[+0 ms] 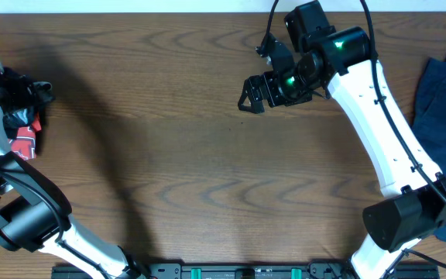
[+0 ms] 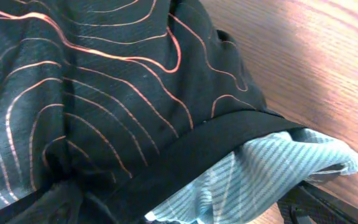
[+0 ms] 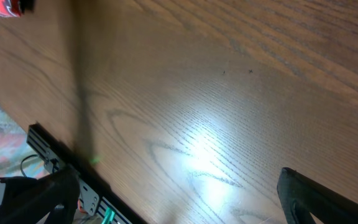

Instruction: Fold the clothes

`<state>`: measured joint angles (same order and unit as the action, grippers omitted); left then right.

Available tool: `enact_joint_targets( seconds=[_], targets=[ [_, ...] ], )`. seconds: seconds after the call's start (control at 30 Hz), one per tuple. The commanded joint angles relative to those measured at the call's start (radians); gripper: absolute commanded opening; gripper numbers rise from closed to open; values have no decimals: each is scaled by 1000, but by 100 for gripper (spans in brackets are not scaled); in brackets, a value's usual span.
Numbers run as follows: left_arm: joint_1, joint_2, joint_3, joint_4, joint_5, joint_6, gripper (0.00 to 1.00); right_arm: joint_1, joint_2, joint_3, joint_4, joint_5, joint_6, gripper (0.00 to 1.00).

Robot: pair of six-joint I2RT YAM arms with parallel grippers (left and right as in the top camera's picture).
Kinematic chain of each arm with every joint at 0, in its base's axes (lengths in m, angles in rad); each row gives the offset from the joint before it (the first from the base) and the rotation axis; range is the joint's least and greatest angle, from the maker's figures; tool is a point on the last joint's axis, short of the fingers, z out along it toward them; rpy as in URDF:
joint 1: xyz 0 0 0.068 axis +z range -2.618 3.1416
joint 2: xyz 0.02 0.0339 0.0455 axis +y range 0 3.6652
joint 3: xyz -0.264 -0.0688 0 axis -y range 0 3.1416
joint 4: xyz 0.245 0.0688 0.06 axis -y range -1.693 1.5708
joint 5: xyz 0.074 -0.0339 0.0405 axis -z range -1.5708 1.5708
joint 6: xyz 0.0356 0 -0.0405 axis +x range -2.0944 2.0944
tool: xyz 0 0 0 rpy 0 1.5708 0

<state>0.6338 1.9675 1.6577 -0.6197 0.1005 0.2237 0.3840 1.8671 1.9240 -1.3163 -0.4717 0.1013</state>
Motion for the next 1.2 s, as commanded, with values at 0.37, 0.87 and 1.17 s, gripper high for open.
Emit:
enact_joint_targets(
  seconds=[0.37, 0.87, 1.17],
  targets=[
    [1, -56, 28, -1, -132, -24, 98, 12, -16, 0, -13, 1, -13, 99],
    [-26, -82, 28, -139, 121, 33, 98, 20, -14, 0, -17, 0, -13, 99],
    [-32, -82, 28, -39, -146, -14, 100, 23, -14, 0, -14, 1, -13, 99]
  ],
)
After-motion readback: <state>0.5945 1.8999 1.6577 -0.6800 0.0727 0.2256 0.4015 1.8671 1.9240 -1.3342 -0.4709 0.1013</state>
